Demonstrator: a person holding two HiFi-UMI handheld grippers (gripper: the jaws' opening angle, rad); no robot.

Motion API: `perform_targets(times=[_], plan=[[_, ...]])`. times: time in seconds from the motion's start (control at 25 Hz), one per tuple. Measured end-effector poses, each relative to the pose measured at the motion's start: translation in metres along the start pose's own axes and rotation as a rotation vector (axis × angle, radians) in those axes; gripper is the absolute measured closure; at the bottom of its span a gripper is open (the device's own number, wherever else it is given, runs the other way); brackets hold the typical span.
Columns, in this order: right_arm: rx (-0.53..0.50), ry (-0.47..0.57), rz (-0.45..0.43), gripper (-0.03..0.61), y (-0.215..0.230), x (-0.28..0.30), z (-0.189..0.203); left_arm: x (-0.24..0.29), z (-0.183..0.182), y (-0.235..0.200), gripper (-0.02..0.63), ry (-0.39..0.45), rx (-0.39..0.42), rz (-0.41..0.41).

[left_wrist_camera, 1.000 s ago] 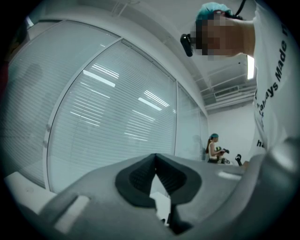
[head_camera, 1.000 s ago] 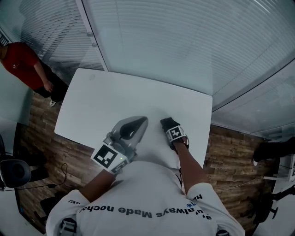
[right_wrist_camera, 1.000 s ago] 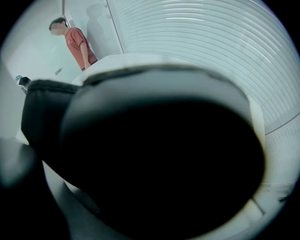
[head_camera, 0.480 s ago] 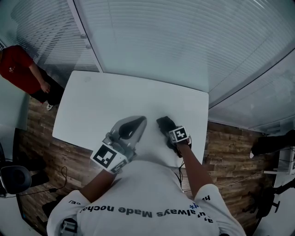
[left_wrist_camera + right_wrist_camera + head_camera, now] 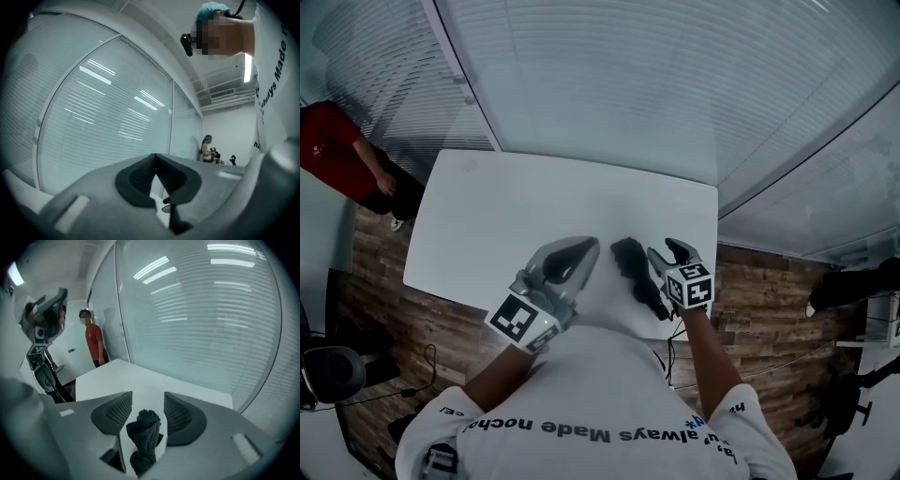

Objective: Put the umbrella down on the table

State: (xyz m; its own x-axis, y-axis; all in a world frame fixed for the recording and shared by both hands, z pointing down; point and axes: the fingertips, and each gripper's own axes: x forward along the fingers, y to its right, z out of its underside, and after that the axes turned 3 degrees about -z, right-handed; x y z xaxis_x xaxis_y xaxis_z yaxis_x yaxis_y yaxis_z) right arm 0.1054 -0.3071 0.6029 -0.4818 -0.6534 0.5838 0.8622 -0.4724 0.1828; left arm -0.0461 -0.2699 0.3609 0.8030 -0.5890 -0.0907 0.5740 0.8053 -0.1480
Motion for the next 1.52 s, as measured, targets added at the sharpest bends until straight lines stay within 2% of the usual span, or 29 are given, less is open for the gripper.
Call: perform_targets(times=[0.36, 0.52, 0.68, 0.84, 1.52], plan=[[-0.094, 0.377, 0.003, 0.388, -0.055, -0.116, -0.109, 0.006, 0.001, 0.003, 0.611, -0.006, 0.001, 0.003], [-0.183, 0.480, 0.030, 0.399, -0.074, -0.157, -0.140, 0.010, 0.003, 0.006, 0.611, -0.011, 0.004, 0.007], [-0.201, 0.556, 0.032, 0.427, -0.088, -0.187, -0.157, 0.015, 0.001, 0.009, 0.611, -0.007, 0.009, 0.012], [-0.195, 0.594, 0.018, 0.453, -0.097, -0.198, -0.164, 0.018, 0.001, 0.009, 0.611, -0.001, 0.013, 0.019], [-0.216, 0.581, 0.005, 0.468, -0.105, -0.199, -0.166, 0.018, -0.007, 0.016, 0.611, 0.009, 0.025, 0.025]])
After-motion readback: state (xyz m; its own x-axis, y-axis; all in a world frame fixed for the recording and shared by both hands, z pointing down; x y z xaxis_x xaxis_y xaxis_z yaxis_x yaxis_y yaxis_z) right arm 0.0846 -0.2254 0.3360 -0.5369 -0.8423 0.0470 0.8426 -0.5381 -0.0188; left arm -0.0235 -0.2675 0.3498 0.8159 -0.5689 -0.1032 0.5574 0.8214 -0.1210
